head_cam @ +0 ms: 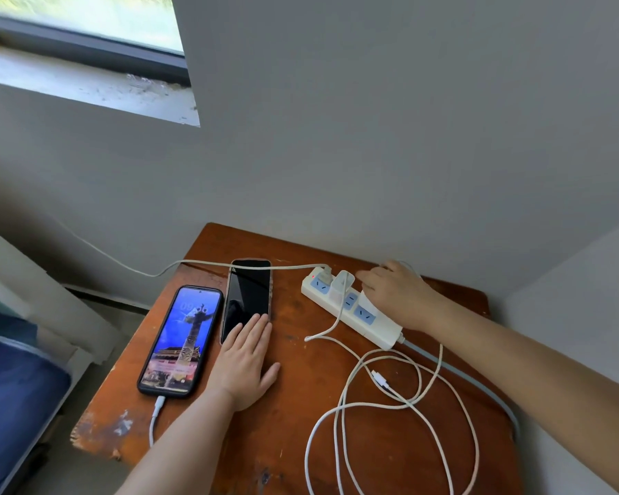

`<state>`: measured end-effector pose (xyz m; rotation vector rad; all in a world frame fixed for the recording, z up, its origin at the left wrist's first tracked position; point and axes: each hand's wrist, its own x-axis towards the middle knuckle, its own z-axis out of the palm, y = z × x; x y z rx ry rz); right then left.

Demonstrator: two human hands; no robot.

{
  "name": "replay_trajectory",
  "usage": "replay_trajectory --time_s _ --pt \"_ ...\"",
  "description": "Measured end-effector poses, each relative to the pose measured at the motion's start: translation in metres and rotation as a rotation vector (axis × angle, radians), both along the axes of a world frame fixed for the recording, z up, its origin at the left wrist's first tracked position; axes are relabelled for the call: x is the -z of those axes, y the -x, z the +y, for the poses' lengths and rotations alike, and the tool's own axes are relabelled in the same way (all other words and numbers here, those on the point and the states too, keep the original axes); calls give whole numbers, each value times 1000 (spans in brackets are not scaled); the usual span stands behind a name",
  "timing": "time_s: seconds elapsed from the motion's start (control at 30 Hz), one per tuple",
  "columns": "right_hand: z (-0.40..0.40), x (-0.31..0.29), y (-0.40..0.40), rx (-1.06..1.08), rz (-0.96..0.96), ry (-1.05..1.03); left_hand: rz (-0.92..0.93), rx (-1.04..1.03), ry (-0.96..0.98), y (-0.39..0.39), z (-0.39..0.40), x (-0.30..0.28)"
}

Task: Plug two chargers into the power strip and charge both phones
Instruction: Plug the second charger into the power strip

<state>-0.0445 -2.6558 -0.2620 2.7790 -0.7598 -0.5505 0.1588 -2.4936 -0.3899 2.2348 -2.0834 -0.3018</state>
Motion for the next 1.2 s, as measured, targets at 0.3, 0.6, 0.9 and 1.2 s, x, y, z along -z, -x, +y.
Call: replay_trajectory --time_s 0.3,0.6,0.9,1.2 --pt "3 4 8 -174 121 127 5 -2 13 0 -1 1" --pt "5 5 14 -52 -15 76 -2 -1 5 -1 -1 3" --pt "18 19 13 -188 -317 205 1 -3 -5 -2 -1 5" --pt "0 19 17 2 -287 -60 -23 -7 -13 -2 -1 5"
